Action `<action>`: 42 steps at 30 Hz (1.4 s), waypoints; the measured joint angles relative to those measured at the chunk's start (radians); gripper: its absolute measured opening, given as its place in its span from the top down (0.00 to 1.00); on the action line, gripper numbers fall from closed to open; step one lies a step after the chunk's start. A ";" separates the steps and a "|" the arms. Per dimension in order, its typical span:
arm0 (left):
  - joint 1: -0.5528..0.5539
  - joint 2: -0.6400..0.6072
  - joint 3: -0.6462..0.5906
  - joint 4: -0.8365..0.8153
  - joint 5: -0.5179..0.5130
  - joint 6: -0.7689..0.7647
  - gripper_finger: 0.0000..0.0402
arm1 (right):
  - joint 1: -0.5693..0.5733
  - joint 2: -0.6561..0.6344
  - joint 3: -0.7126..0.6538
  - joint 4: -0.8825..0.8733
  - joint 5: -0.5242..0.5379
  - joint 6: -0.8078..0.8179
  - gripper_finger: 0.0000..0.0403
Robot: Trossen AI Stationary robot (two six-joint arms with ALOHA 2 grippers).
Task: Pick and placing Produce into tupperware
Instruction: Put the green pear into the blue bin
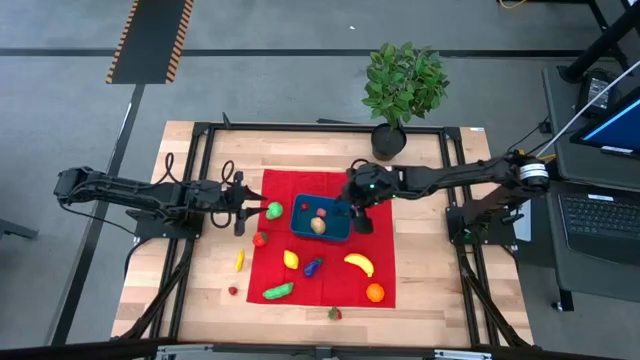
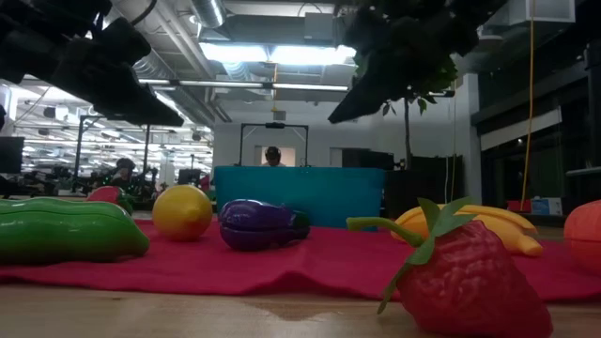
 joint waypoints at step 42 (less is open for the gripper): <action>-0.002 0.121 0.141 -0.173 -0.167 -0.360 0.18 | -0.038 -0.422 -0.627 0.730 0.064 0.134 0.53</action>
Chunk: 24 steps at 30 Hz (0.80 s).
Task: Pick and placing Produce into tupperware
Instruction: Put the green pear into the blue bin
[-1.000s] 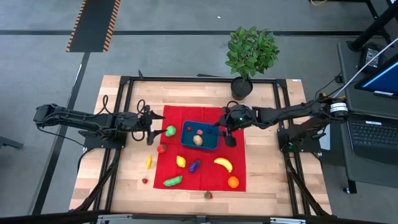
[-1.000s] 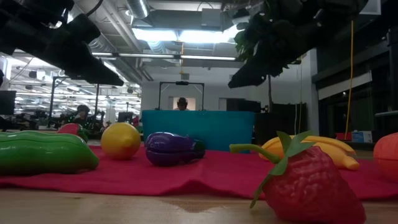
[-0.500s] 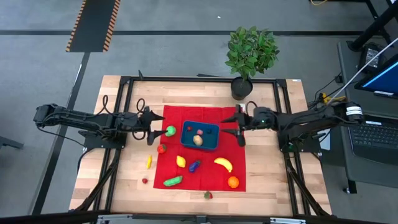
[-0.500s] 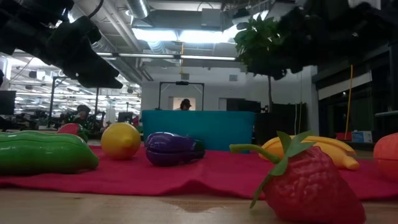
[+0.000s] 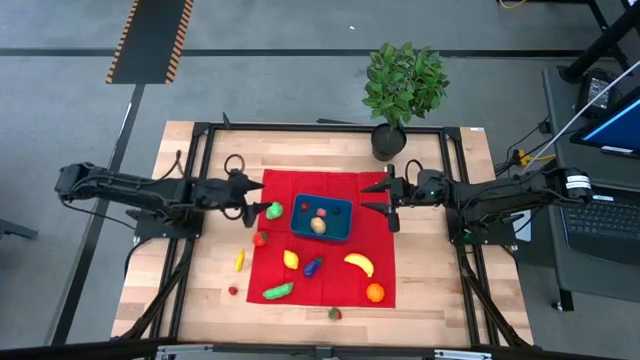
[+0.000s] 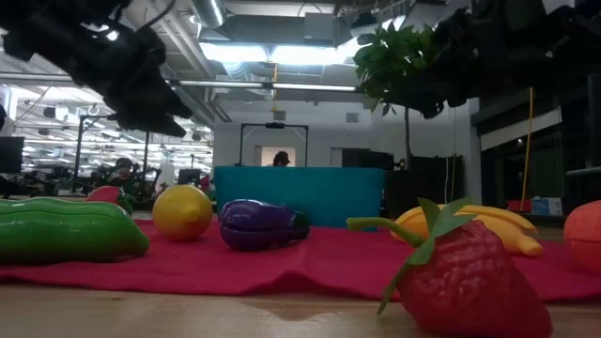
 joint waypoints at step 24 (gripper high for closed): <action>0.000 0.485 0.345 -0.304 0.057 -0.186 0.18 | 0.000 0.001 0.000 -0.111 -0.001 -0.002 0.53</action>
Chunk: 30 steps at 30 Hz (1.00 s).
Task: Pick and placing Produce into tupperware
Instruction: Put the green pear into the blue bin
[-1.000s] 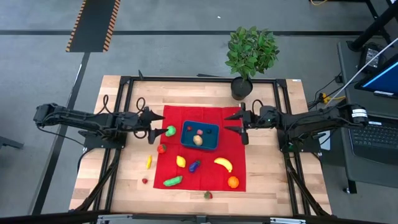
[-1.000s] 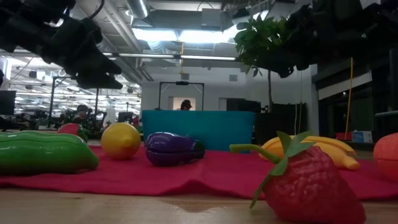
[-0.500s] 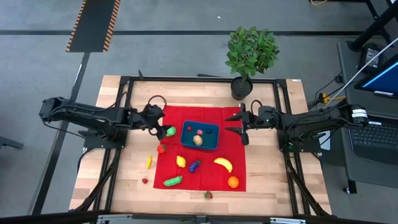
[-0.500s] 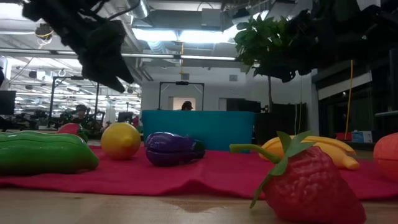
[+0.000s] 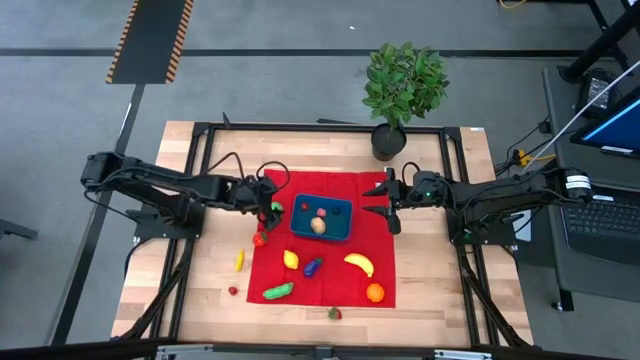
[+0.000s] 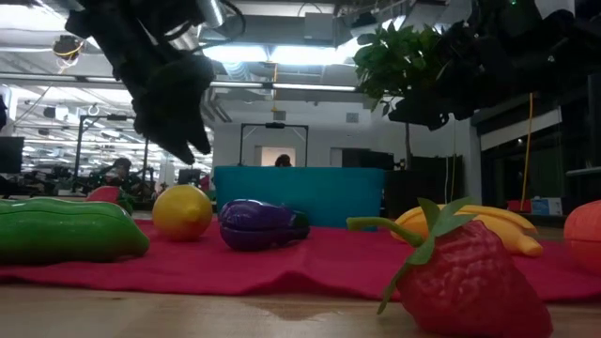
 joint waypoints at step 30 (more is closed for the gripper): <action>0.014 0.119 -0.003 -0.067 0.071 -0.105 0.18 | 0.001 0.000 0.000 0.017 -0.002 0.007 0.53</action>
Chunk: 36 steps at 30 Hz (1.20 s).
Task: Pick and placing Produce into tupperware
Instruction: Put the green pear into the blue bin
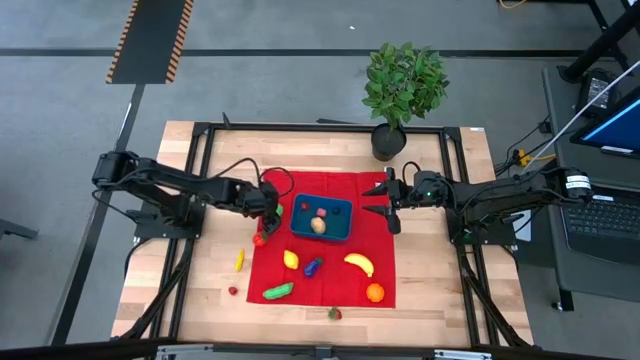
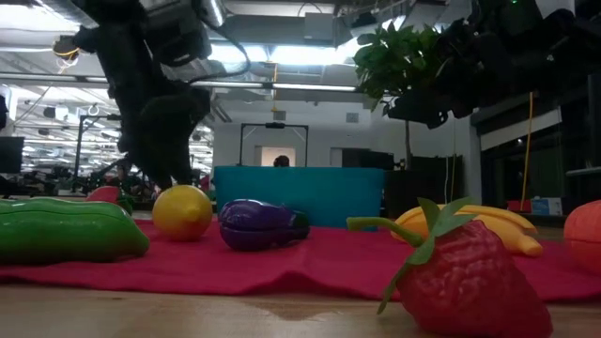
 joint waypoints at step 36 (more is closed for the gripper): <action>0.027 0.172 -0.001 0.091 0.006 0.037 0.18 | 0.000 0.000 0.000 0.000 0.001 0.023 0.53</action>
